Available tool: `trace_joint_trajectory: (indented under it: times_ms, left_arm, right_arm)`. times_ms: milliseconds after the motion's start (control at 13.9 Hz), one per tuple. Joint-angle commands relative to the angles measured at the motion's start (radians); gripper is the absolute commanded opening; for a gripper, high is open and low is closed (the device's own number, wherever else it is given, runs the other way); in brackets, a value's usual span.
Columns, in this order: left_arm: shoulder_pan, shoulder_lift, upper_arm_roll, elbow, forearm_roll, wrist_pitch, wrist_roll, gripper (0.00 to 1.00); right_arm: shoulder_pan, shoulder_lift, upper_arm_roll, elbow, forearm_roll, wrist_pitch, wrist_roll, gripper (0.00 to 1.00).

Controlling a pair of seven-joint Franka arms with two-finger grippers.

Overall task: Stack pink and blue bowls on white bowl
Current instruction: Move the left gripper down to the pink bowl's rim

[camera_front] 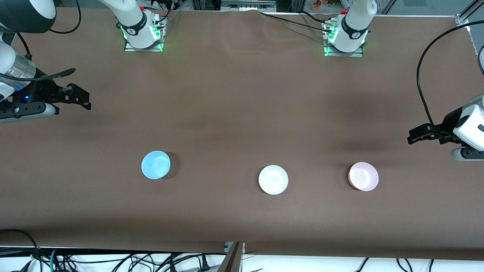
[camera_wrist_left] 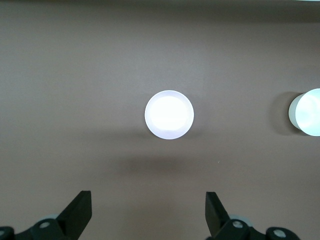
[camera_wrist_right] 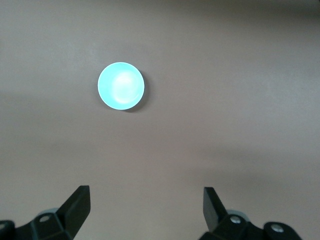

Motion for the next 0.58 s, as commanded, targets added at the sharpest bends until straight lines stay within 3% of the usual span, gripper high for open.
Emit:
trace_joint_trajectory:
  times_ms: [0, 288, 505]
  left_arm:
    - [0.000, 0.015, -0.001, 0.035, 0.019, -0.019, 0.011, 1.00]
    - [0.022, 0.040, 0.016, 0.035, 0.022, -0.015, 0.025, 1.00]
    - [0.087, 0.121, 0.019, 0.032, 0.031, 0.056, 0.054, 1.00]
  right_arm:
    - [-0.009, 0.004, 0.000, 0.021, 0.019, -0.014, -0.024, 1.00]
    - [-0.009, 0.004, 0.000, 0.021, 0.019, -0.014, -0.024, 1.00]
    - [-0.011, 0.004, 0.000, 0.023, 0.019, -0.014, -0.022, 1.00]
